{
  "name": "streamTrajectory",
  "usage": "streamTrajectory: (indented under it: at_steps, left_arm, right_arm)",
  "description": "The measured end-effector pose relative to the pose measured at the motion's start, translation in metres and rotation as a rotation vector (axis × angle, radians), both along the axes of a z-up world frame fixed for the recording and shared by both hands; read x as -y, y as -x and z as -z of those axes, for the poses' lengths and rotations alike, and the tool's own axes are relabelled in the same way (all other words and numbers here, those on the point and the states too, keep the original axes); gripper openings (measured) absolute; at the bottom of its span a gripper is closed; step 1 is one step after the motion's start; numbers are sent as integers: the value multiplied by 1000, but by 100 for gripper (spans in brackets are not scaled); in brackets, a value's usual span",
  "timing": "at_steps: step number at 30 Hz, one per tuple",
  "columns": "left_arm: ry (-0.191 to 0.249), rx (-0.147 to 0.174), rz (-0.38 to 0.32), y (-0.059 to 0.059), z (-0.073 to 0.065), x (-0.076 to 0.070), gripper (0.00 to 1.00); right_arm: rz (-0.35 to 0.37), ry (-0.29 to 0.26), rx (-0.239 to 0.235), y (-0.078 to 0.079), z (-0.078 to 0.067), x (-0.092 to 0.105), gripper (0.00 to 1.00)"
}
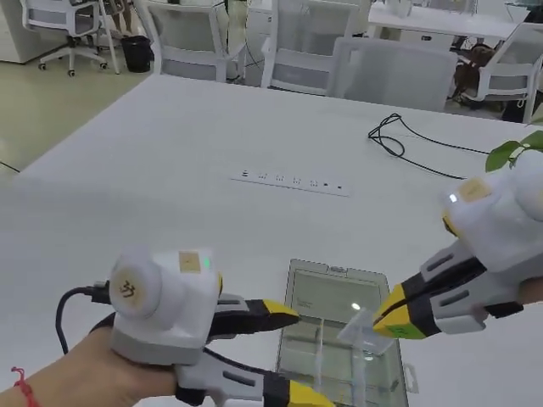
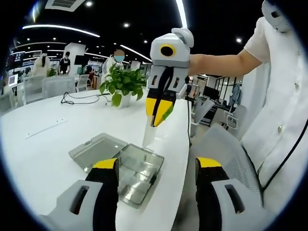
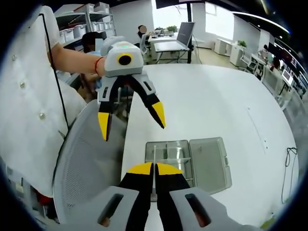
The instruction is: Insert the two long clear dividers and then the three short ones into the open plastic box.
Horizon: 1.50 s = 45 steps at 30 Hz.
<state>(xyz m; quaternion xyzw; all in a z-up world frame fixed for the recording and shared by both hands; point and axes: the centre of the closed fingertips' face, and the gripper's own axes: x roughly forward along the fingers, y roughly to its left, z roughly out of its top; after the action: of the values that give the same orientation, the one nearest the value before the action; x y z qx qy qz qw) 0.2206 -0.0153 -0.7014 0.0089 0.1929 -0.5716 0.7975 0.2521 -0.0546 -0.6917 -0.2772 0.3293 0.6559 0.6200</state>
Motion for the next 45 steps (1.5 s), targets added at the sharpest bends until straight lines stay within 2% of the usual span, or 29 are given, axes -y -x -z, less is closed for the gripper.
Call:
streamTrajectory:
  at_steps: [5, 10, 15, 27, 34, 38, 45]
  left_arm:
    - [-14, -1, -12, -4, 7, -5, 79]
    - [-31, -3, -26, -7, 13, -9, 90]
    - [-29, -7, -50, -12, 17, -14, 100]
    - [-22, -18, -63, -12, 18, -18, 100]
    - [-15, -26, -70, -13, 20, -18, 100]
    - [-11, -26, -72, -13, 19, -17, 100]
    - [-9, -24, -72, -14, 19, -16, 100]
  right_arm:
    - [11, 3, 6, -10, 15, -2, 3]
    - [18, 14, 12, -14, 27, -3, 3]
    - [13, 33, 16, -17, 40, -1, 3]
    - [32, 46, 0, -23, 63, 1, 3]
    - [25, 51, 6, -23, 68, 1, 3]
    - [14, 71, 16, -23, 71, 4, 3]
    - [-1, 50, 32, -21, 74, 0, 3]
